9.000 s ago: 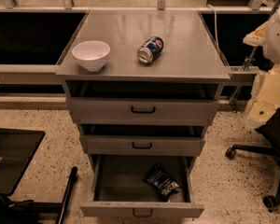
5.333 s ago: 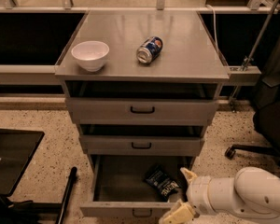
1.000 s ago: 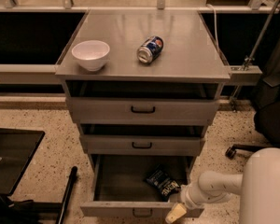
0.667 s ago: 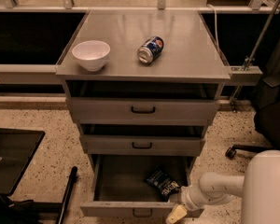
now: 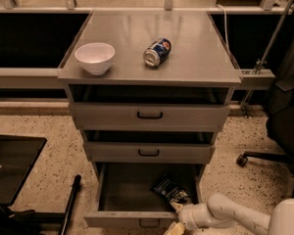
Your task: Pick blue chip bag from bottom drawer and place on counter
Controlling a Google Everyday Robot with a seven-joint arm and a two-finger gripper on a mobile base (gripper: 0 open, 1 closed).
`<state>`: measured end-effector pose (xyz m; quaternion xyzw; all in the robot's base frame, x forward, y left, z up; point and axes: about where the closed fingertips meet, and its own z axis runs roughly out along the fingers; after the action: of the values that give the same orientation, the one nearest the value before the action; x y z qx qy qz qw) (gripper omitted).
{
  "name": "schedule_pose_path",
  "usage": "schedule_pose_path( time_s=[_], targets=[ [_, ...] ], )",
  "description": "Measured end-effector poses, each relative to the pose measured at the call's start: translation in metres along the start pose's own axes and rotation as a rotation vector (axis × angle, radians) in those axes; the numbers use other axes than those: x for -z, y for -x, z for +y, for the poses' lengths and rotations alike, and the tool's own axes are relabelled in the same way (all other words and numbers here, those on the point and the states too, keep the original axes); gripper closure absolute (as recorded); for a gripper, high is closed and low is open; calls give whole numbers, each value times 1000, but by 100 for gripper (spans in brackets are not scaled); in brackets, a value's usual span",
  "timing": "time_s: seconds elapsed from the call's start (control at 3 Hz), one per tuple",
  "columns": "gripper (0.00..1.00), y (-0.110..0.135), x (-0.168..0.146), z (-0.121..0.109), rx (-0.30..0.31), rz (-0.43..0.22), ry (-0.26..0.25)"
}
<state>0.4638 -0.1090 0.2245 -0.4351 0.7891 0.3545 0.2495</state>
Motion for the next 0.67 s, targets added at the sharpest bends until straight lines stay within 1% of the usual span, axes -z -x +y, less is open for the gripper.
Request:
schedule_pose_path(
  time_s=[0.33,0.67],
  targets=[
    [0,-9,-23,6,48,-59,68],
    [0,-9,-23,6,48,-59,68]
  ],
)
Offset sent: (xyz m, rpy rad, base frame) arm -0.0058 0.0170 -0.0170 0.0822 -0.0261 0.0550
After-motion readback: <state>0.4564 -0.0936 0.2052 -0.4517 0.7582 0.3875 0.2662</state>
